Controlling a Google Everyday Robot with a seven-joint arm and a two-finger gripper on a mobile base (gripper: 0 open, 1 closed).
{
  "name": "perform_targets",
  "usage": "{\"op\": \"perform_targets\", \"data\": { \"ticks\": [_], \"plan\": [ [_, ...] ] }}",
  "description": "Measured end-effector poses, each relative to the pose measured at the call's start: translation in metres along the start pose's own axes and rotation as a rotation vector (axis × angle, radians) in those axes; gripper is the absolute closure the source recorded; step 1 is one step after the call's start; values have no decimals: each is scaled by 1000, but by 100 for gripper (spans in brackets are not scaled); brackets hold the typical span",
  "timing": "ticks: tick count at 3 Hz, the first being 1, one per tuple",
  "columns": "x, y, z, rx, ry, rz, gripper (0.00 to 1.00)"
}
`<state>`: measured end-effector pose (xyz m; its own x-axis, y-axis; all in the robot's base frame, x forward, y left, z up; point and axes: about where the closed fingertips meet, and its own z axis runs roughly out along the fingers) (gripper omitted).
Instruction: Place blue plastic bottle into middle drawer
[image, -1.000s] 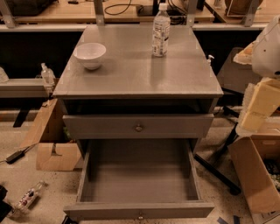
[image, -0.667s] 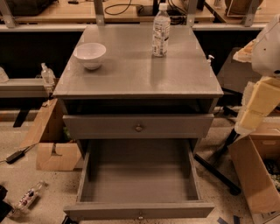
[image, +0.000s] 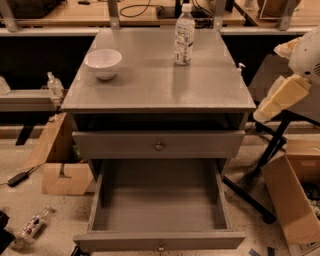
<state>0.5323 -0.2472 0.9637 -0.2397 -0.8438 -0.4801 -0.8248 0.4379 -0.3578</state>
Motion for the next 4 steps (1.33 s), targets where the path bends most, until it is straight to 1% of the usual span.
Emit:
{"op": "perform_targets", "data": {
  "ticks": [1,2,3,4],
  "plan": [
    [-11,-74,30,135,-260,155,0],
    [-31,-117,48,220,-437,241,0],
    [-34,-126,48,256,-454,250,0],
    [-35,-124,49,246,-449,247,0]
  ]
}}
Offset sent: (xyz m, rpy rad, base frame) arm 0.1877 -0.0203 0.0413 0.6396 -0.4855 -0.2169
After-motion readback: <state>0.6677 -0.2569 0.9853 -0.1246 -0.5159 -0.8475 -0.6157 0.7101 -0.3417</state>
